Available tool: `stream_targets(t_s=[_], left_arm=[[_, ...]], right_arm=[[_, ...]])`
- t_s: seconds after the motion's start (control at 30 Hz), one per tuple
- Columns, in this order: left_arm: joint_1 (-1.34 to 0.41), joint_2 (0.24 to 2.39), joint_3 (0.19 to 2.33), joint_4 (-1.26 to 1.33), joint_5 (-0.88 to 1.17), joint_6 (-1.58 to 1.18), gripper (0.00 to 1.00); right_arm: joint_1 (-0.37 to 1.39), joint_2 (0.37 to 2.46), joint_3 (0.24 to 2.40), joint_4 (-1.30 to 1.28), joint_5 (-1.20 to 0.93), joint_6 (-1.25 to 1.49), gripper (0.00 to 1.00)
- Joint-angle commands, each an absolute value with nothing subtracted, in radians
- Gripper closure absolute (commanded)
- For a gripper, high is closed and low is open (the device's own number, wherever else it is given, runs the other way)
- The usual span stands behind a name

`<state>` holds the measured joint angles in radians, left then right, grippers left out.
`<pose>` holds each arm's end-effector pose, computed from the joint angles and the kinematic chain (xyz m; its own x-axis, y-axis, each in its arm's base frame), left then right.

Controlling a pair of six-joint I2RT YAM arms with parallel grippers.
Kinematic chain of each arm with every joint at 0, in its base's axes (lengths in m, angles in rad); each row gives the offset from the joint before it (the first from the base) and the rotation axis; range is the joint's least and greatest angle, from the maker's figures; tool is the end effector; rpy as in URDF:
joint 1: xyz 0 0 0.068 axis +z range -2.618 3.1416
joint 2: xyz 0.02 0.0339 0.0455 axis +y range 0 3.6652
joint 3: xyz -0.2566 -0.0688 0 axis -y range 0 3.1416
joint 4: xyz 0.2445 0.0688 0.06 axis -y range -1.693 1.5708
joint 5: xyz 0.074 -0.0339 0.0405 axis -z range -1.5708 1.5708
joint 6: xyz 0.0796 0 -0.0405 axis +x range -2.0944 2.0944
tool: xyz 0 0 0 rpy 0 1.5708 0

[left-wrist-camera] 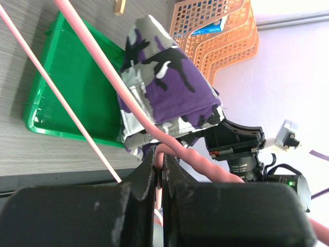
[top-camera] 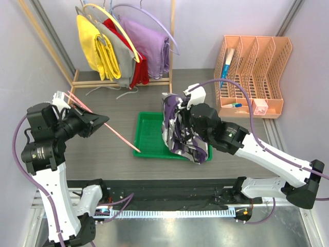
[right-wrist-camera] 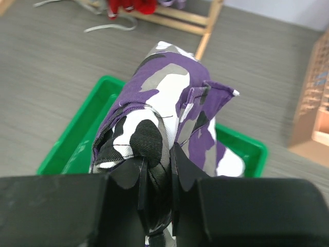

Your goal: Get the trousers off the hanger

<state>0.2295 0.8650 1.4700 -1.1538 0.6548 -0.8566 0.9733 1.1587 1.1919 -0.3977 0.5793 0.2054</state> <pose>0.1450 -0.0159 0.4257 -0.5787 -0.7507 -0.3188 -0.1706 0.4937 -0.8528 0.1997 0.2160 0.3666 -0.2788 -0.1063 -0.9545 -0.3547 0.9350 -0.0005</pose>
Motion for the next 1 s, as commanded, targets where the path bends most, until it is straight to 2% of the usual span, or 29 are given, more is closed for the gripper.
stream_targets(t_s=[0.0,0.17,0.33,0.5,0.73,0.97], left_arm=[[0.23,0.853,1.506,-1.117,0.684,-0.862,1.0],[0.23,0.865,1.528,-1.103,0.686,-0.876,1.0],[0.23,0.871,1.537,-1.114,0.689,-0.868,1.0],[0.232,0.865,1.531,-1.108,0.687,-0.871,1.0],[0.23,0.854,1.493,-1.086,0.684,-0.88,1.0],[0.229,0.854,1.46,-1.074,0.69,-0.876,1.0]], right_arm=[[0.976,1.164,1.204,-0.227,0.445,0.325,0.99],[0.977,1.279,1.186,-0.193,0.376,0.397,0.99],[0.992,1.42,1.301,-0.21,0.304,0.408,0.99],[1.002,1.511,1.385,-0.343,0.362,0.336,0.99],[1.011,1.442,1.427,-0.596,0.621,0.092,0.99],[1.07,1.336,1.477,-0.767,0.736,-0.032,0.99]])
